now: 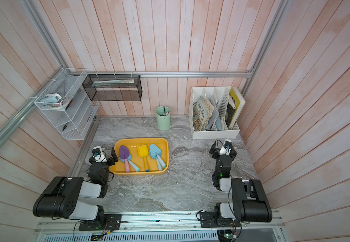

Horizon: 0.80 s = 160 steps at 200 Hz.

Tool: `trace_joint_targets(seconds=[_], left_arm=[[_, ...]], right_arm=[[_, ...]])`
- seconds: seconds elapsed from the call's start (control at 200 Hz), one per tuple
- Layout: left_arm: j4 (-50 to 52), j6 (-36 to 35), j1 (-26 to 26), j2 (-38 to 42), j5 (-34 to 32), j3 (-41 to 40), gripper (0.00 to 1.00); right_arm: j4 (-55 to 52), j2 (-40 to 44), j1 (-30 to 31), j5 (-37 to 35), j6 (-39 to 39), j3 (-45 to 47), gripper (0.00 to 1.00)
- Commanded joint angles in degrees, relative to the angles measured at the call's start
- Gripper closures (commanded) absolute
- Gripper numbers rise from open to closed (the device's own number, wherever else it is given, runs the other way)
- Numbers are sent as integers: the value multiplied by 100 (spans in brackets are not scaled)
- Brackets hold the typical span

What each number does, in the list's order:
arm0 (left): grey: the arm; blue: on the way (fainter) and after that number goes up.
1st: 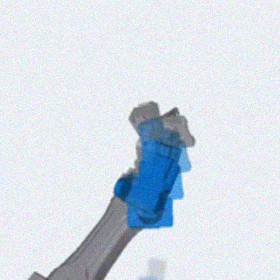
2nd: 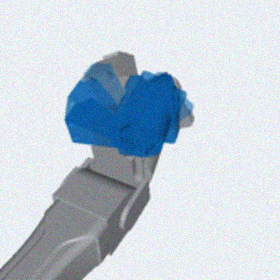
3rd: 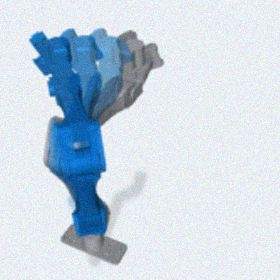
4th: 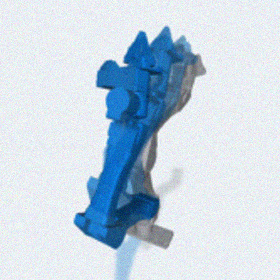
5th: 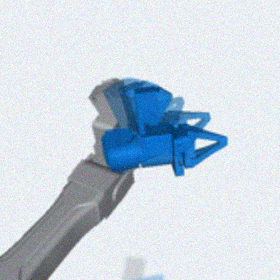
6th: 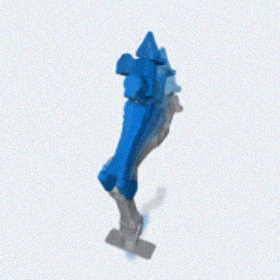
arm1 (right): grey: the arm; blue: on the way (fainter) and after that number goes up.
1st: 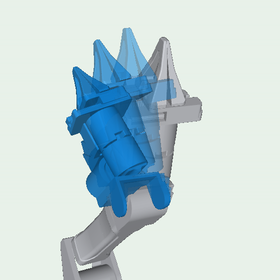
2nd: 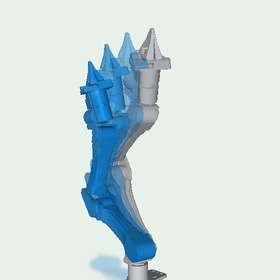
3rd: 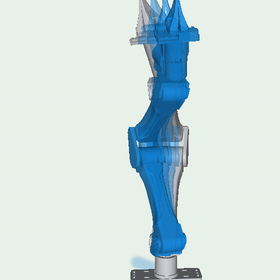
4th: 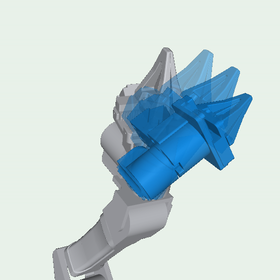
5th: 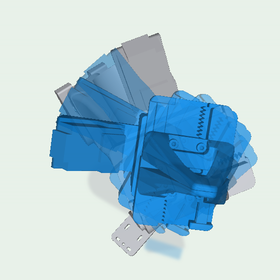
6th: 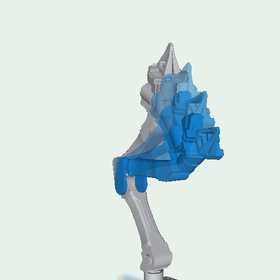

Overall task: Take the shovel out of the storage box
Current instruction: Pick up the shovel from the storage box.

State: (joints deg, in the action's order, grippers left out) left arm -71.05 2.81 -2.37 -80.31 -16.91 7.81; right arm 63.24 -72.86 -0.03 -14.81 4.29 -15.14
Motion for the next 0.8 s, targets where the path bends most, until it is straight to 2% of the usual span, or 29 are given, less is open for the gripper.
trace_joint_targets(seconds=[0.0,0.07,0.17,0.21,0.275,0.325,0.37,0.43,0.47,0.53,0.585,0.645,0.725,0.755,0.795], left_arm=[[1076,94,-17,924,-481,464,0],[2402,347,-10,1706,-680,1067,0],[4449,710,83,2600,-761,2292,0],[4997,825,166,2874,-448,2753,0],[5499,927,330,3227,535,3360,0],[5553,1046,419,3497,1080,3592,0],[5389,1138,439,3751,1339,3611,0],[5231,1270,448,4056,1488,3569,0],[5470,1389,444,4153,1454,3664,0],[6191,1361,448,4144,1615,3999,1],[6825,1251,448,4084,1947,4287,1],[7346,1170,448,4053,2205,4517,2],[8082,1351,448,3960,2229,4866,2],[8333,1471,448,3892,2280,4992,2],[8652,1644,444,3792,2424,5128,3]], right_arm=[[-1263,1136,21,393,139,-590,2],[-2375,1735,29,633,356,-1458,2],[-3993,1989,48,536,869,-3008,2],[-4469,1982,52,696,890,-3584,2],[-4949,1948,42,1318,861,-4309,2],[-5020,1958,45,2045,759,-4638,2],[-4570,2073,42,2516,898,-4495,2],[-3715,2233,15,2644,1394,-4069,2],[-3449,2224,-19,2752,1767,-3983,2],[-3885,1971,-18,3091,2048,-4318,2],[-4672,1601,63,3412,1963,-4871,2],[-5368,1312,468,3083,1478,-5321,2],[-5315,1328,1607,1456,620,-5266,2],[-5329,1280,1892,1259,451,-5290,2],[-5890,992,2104,1173,503,-5710,2]])
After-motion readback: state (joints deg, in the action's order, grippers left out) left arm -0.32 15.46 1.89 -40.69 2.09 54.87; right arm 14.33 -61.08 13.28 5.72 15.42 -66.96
